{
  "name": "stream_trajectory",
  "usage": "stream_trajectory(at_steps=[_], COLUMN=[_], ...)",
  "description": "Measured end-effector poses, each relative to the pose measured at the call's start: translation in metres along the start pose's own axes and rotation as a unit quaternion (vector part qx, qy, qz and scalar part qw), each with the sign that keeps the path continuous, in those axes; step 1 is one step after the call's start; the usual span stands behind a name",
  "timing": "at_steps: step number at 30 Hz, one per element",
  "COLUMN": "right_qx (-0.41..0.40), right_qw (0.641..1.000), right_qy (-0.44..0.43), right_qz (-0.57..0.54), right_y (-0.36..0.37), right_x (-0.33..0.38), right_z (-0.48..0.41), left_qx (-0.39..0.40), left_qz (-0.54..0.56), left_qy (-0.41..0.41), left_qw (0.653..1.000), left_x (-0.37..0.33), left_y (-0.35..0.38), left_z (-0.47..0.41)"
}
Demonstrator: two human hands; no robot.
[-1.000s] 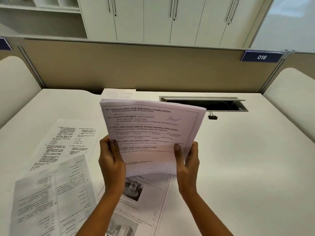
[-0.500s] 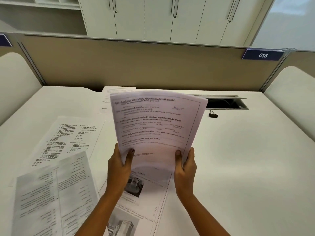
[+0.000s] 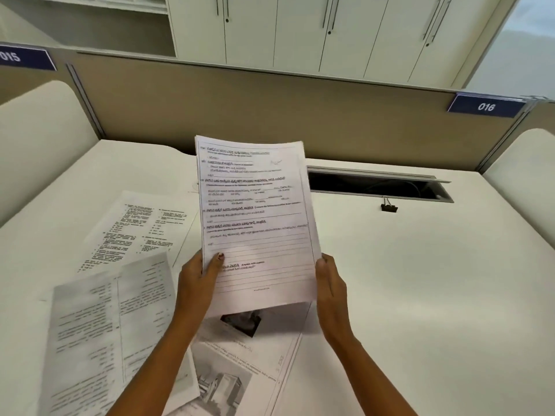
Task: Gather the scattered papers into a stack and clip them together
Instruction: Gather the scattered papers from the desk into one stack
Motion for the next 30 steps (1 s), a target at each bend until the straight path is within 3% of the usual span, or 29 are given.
stream_trajectory(at_steps=[4,8,10,12,14,23,30], right_qx=[-0.054,0.031,0.092,0.131,0.143,0.17,0.199], right_qw=[0.998,0.99,0.961,0.9,0.866,0.805,0.8], right_qy=[0.027,0.045,0.033,-0.008,-0.042,-0.066,-0.091], right_qz=[0.01,0.127,0.26,0.415,0.478,0.565,0.559], right_y=[0.006,0.045,0.064,0.073,0.074,0.025,0.056], right_x=[-0.014,-0.025,-0.035,-0.046,-0.052,-0.071,-0.062], right_z=[0.013,0.034,0.041,0.041,0.034,-0.054,-0.115], left_qx=[-0.026,-0.042,-0.053,-0.063,-0.069,-0.068,-0.073], left_qz=[0.082,0.176,0.209,0.228,0.234,0.211,0.199], left_qy=[-0.068,-0.15,-0.178,-0.193,-0.198,-0.209,-0.214], left_qw=[0.994,0.972,0.96,0.952,0.949,0.953,0.954], left_x=[0.021,0.047,0.056,0.061,0.064,0.08,0.088], left_y=[-0.025,-0.041,-0.047,-0.053,-0.057,-0.067,-0.071], left_z=[0.0,0.002,0.004,0.005,0.005,0.006,-0.004])
Point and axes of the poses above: each hand's wrist, its own z-axis away from the middle knuckle, its own y-axis out of the palm, x = y × z, the point moved 8 cm from there along -z, towards the middle knuckle, and after that the axes turned 1 degree about x, right-handed, at the moved point
